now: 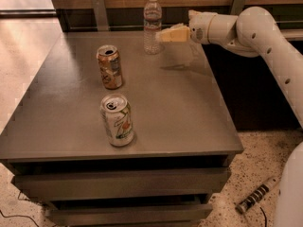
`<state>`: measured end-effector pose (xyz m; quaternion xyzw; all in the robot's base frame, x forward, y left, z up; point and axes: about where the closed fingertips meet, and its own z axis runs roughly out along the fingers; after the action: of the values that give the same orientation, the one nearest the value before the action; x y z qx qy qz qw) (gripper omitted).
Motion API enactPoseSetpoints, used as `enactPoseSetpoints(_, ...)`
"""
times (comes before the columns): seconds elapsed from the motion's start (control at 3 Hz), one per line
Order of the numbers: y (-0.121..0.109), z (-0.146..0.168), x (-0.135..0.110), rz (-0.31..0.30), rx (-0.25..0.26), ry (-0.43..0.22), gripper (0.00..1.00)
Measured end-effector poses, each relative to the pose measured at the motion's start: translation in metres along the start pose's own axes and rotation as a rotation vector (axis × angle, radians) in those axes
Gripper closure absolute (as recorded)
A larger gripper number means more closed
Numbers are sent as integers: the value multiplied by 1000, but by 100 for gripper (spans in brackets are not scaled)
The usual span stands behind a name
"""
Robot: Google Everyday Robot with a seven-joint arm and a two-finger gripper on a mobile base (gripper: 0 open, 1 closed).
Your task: Knock water bottle over
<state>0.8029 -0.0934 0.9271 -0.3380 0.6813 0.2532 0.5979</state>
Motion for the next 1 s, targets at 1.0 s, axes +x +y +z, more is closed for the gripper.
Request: enactPoseSetpoints(1.0,21,44,-7,14,-105,-59,0)
